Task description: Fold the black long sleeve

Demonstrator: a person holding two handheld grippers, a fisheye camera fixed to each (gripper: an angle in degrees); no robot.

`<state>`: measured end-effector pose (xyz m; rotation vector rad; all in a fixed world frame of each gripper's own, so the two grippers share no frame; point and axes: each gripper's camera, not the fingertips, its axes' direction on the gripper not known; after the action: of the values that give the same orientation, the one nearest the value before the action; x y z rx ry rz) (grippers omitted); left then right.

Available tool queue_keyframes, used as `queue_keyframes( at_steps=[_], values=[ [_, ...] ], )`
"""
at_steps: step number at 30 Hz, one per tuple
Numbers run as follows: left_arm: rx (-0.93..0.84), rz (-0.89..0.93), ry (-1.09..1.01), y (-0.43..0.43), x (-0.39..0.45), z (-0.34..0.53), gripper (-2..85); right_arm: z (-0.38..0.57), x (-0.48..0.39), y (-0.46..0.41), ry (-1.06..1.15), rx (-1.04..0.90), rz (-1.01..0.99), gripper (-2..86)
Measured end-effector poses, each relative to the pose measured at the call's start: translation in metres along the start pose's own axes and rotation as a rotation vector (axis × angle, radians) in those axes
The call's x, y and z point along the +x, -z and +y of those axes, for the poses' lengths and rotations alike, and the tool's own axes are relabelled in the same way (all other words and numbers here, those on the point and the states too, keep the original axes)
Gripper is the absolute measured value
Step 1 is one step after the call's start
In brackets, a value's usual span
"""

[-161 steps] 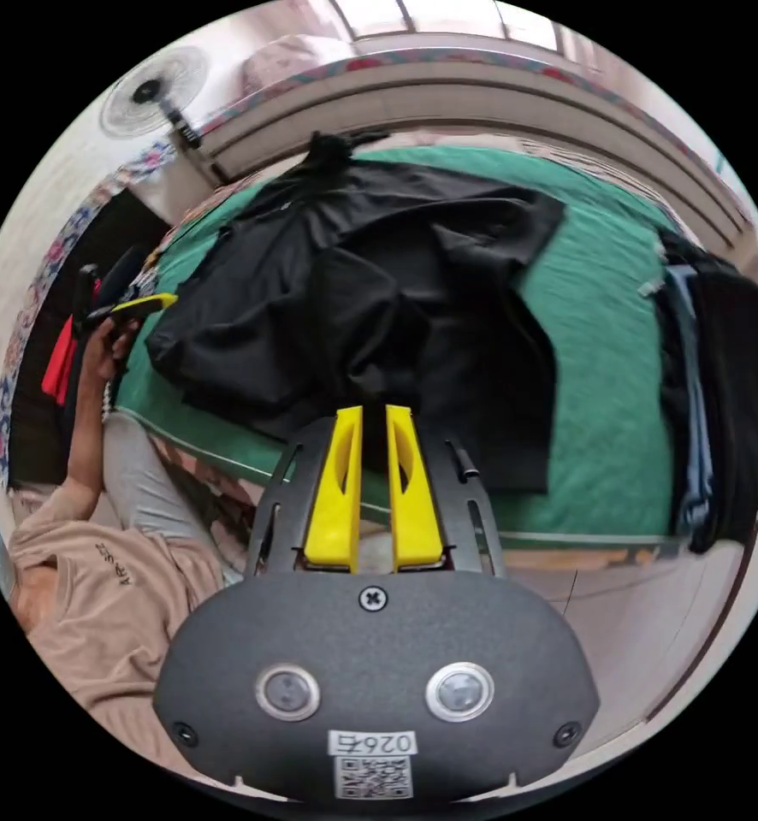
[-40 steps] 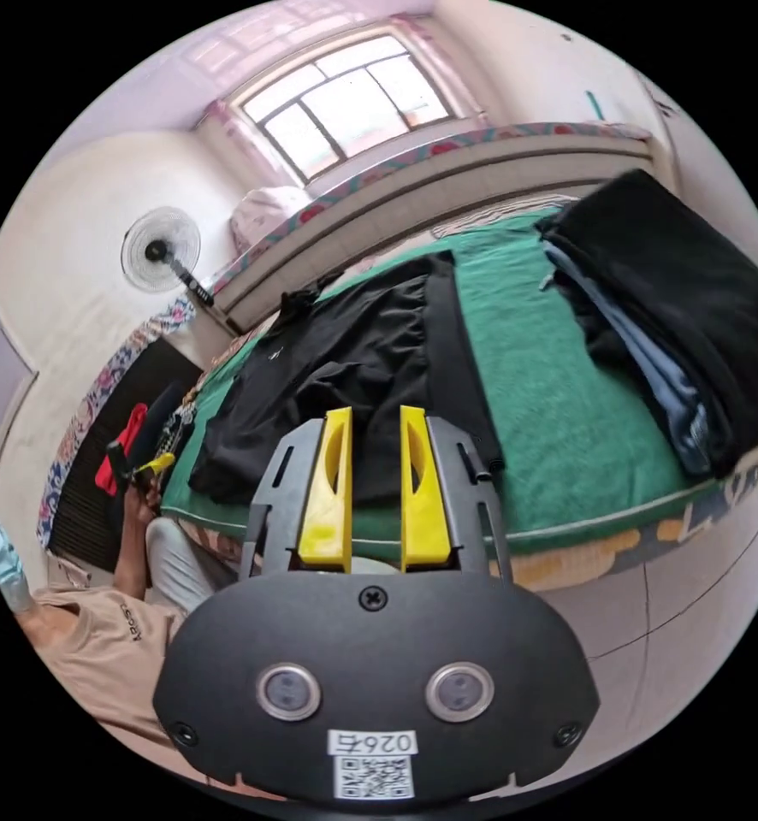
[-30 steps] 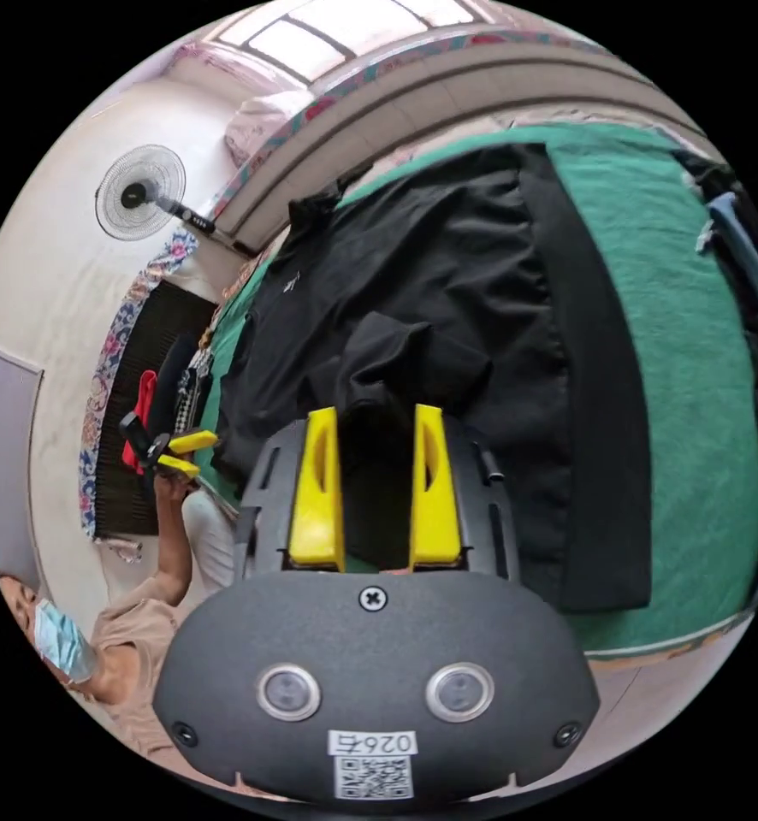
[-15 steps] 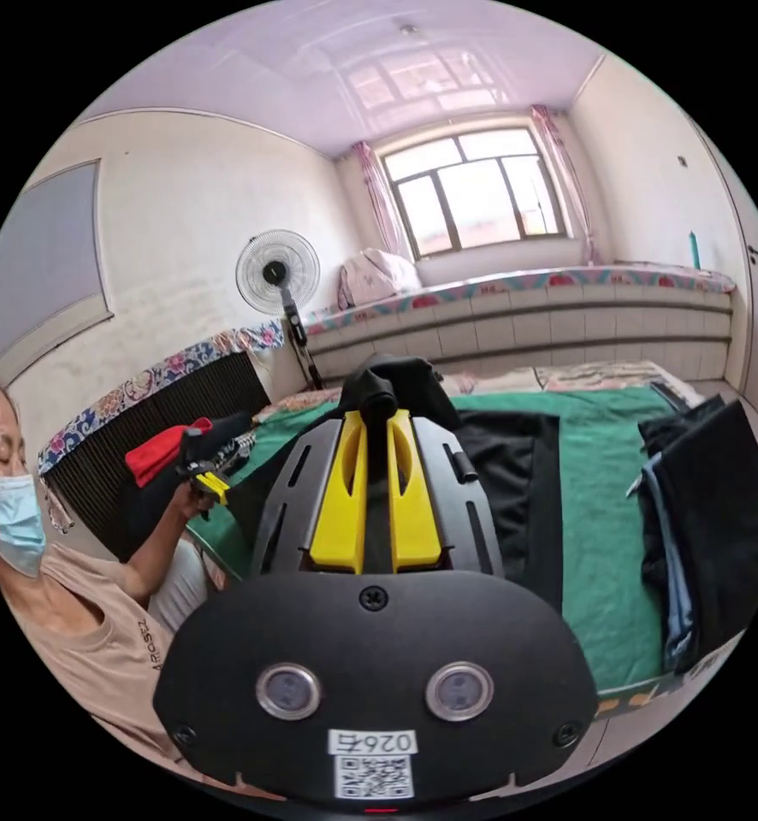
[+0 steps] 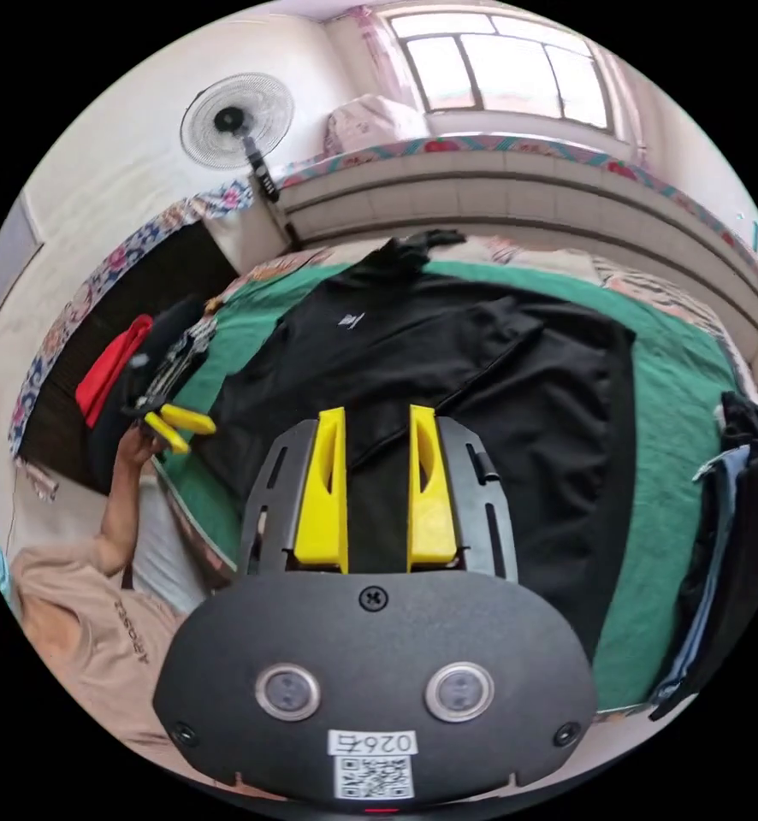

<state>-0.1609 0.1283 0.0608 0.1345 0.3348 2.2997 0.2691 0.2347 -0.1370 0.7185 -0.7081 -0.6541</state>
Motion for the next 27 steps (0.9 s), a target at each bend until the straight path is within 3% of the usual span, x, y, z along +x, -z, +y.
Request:
queue_keyframes(
  at_steps=[5,12,14,18,21,25,27],
  values=[
    [-0.066,0.004,0.04,-0.023,-0.014,0.005,10.7,0.112,-0.036,-0.076,0.129,-0.116,-0.238,8.5],
    [-0.089,-0.036,0.01,-0.041,-0.017,0.016,0.4,0.168,-0.008,-0.11,0.105,-0.147,-0.207,7.4],
    [-0.035,-0.097,0.019,-0.033,-0.017,0.022,0.7,0.177,0.033,-0.093,0.032,-0.056,-0.243,4.7],
    [0.088,-0.187,0.069,-0.025,-0.03,0.031,10.7,0.193,0.073,-0.077,0.009,0.03,-0.152,2.6],
    [0.0,-0.201,0.093,-0.05,-0.043,0.028,12.1,0.2,0.097,-0.09,0.006,-0.004,-0.051,1.9],
    [-0.14,-0.235,0.042,-0.073,-0.036,0.037,0.6,0.217,0.129,-0.108,0.001,-0.026,-0.166,0.1],
    [-0.156,-0.216,0.041,-0.072,-0.036,0.047,-0.3,0.23,0.133,-0.1,0.029,0.02,-0.209,-0.5]
  ],
)
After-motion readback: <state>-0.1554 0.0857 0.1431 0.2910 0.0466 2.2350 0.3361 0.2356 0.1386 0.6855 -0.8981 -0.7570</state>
